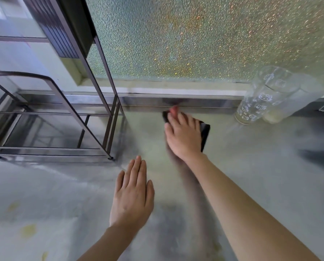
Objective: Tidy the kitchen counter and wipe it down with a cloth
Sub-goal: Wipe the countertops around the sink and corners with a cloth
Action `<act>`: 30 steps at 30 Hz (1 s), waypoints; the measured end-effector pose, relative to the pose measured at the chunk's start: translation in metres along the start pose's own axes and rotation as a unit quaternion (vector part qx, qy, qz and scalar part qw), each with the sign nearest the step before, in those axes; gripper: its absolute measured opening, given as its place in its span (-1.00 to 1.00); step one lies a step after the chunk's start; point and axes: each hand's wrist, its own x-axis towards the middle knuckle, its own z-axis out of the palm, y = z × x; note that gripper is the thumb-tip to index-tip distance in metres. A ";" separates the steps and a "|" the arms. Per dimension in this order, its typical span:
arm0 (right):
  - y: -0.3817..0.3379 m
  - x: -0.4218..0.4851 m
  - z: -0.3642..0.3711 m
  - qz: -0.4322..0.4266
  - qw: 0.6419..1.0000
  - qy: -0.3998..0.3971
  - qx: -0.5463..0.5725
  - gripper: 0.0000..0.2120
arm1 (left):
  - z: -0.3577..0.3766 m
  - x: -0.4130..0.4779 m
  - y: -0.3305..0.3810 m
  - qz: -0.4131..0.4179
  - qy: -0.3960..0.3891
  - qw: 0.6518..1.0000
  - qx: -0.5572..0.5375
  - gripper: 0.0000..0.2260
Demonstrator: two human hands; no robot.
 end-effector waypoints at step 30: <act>0.033 -0.200 -0.052 -0.121 0.985 -0.123 0.010 -0.51 | -0.002 -0.126 0.031 0.014 -0.030 0.999 -0.011 -0.54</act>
